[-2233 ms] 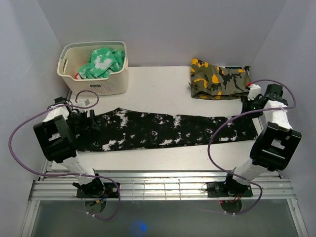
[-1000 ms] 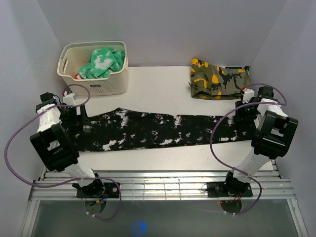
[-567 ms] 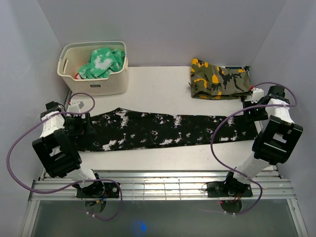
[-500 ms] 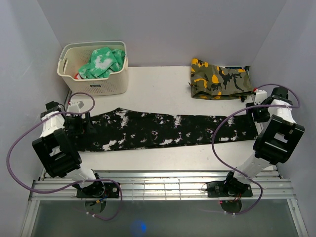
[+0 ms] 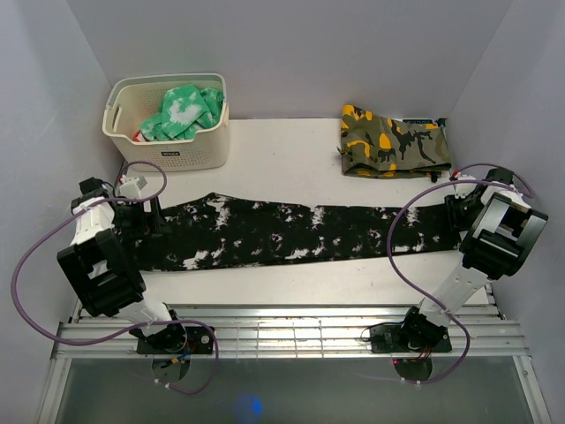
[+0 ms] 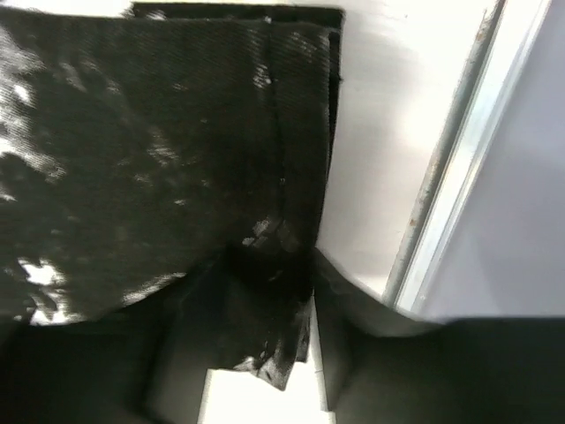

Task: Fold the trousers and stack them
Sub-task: Fold the trousers

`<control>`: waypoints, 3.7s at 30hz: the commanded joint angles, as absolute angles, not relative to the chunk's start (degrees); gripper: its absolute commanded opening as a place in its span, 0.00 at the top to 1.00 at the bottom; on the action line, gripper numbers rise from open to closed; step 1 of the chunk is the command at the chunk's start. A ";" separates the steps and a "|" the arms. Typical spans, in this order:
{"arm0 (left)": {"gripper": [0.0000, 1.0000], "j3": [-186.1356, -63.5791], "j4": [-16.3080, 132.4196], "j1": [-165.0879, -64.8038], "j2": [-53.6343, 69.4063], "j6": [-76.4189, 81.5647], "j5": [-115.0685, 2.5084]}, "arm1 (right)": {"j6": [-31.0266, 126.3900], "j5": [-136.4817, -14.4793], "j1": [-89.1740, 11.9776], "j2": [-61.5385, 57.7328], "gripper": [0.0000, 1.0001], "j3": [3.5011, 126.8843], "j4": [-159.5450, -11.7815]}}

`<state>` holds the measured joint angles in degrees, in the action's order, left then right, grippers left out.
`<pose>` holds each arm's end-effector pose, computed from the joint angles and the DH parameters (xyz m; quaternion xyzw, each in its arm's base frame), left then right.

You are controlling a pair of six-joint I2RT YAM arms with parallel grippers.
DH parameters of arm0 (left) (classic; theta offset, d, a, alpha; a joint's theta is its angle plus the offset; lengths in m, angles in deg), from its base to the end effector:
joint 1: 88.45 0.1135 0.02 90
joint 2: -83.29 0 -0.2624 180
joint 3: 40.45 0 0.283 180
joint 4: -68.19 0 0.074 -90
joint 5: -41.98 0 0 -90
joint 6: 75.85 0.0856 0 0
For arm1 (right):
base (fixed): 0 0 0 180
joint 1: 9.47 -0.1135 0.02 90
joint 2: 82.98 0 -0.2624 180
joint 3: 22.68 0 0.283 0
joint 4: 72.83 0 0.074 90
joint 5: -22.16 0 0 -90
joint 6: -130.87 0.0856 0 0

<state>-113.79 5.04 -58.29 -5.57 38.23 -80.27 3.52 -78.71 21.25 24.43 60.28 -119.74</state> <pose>0.2964 0.1194 0.1566 -0.0233 0.9561 -0.2028 0.2104 0.3578 -0.1939 0.0970 -0.0721 0.9798 -0.0128 0.1859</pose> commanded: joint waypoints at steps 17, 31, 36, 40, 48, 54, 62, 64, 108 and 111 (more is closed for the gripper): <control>0.02 -117.03 7.70 -58.48 -7.32 36.83 -82.12 | 0.44 -81.37 31.40 19.59 0.92 70.50 -129.18; 0.02 -109.82 12.27 -58.56 -8.29 36.30 -78.26 | 16.31 -111.06 10.32 5.45 0.92 63.58 -132.98; 0.04 -108.41 13.59 -58.65 -9.61 35.07 -76.94 | 26.87 -114.94 -3.64 3.77 0.92 59.00 -123.14; 0.04 -107.62 14.55 -58.65 -10.22 34.89 -74.48 | 34.61 -115.91 -12.70 3.94 0.92 57.06 -113.58; 0.06 -107.00 15.70 -58.65 -10.49 34.02 -72.36 | 49.99 -113.02 -27.74 8.50 0.92 53.72 -97.65; 0.06 -106.83 15.96 -58.65 -10.58 34.10 -72.36 | 54.31 -109.50 -35.91 13.95 0.92 54.07 -90.09; 0.06 -104.99 17.01 -58.65 -9.78 34.63 -71.84 | 60.46 -104.32 -41.72 16.07 0.92 54.25 -83.67; 0.06 -104.72 17.19 -58.65 -9.78 34.63 -72.01 | 61.17 -103.79 -42.34 16.68 0.92 54.42 -82.70; 0.02 -107.44 12.72 -58.65 -2.68 39.64 -81.58 | 56.26 -103.61 -50.70 25.04 0.07 65.67 -84.97; 0.02 -110.86 9.91 -58.65 1.71 41.13 -87.55 | 52.49 -107.29 -46.92 20.04 0.00 64.89 -89.19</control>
